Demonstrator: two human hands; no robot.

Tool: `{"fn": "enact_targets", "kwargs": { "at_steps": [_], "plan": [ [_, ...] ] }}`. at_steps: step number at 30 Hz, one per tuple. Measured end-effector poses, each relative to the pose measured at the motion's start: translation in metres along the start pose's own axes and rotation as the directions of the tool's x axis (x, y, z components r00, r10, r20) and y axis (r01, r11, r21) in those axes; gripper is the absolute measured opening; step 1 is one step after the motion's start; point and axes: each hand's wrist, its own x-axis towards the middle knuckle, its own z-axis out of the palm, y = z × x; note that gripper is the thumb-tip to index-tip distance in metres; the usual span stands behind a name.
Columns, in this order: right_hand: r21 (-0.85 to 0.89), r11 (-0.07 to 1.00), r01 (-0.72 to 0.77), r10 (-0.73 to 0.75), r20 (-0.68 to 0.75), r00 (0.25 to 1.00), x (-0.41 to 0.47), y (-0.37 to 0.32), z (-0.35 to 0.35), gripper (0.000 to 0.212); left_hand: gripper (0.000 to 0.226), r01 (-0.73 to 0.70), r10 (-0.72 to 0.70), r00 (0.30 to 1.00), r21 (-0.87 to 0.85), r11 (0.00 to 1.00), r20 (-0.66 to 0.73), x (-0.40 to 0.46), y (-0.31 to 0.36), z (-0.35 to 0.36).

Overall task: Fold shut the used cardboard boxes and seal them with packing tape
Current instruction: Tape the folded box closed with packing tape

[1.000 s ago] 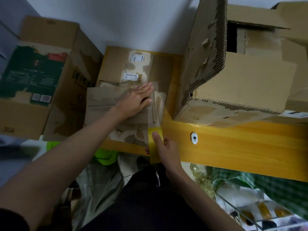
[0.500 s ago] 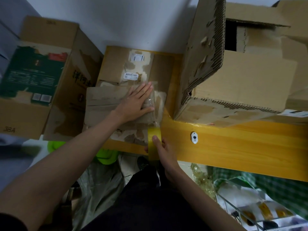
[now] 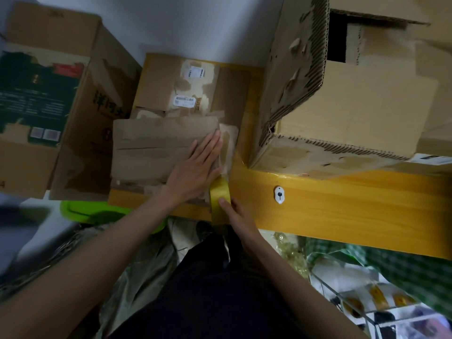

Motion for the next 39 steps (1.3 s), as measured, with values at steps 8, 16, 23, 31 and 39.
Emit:
{"fn": "enact_targets", "kwargs": {
  "at_steps": [8, 16, 23, 31, 39],
  "plan": [
    [-0.074, 0.987, 0.144, -0.155, -0.175, 0.972, -0.008, -0.002, 0.024, 0.018, 0.082, -0.043, 0.043, 0.999, 0.036, 0.998, -0.001, 0.006, -0.009, 0.001],
    [-0.144, 0.974, 0.173, -0.205, -0.252, 0.946, -0.011, -0.007, 0.023, 0.037, 0.075, -0.019, 0.019, 1.000, 0.016, 1.000, -0.008, 0.007, -0.006, 0.002],
    [-0.199, 0.969, 0.148, -0.192, -0.225, 0.955, -0.007, -0.006, 0.020, 0.044, 0.074, -0.004, 0.004, 1.000, 0.025, 1.000, 0.002, 0.006, -0.005, 0.001],
    [-0.162, 0.983, 0.091, -0.098, -0.030, 0.995, 0.013, 0.008, -0.005, 0.032, 0.074, 0.012, -0.013, 0.999, 0.030, 0.999, 0.033, 0.008, -0.003, -0.001],
    [-0.513, 0.858, 0.006, -0.262, -0.427, 0.865, 0.066, 0.023, -0.102, 0.020, 0.072, 0.048, -0.046, 0.997, -0.032, 0.998, 0.061, 0.011, 0.005, -0.004]
  ]
}}
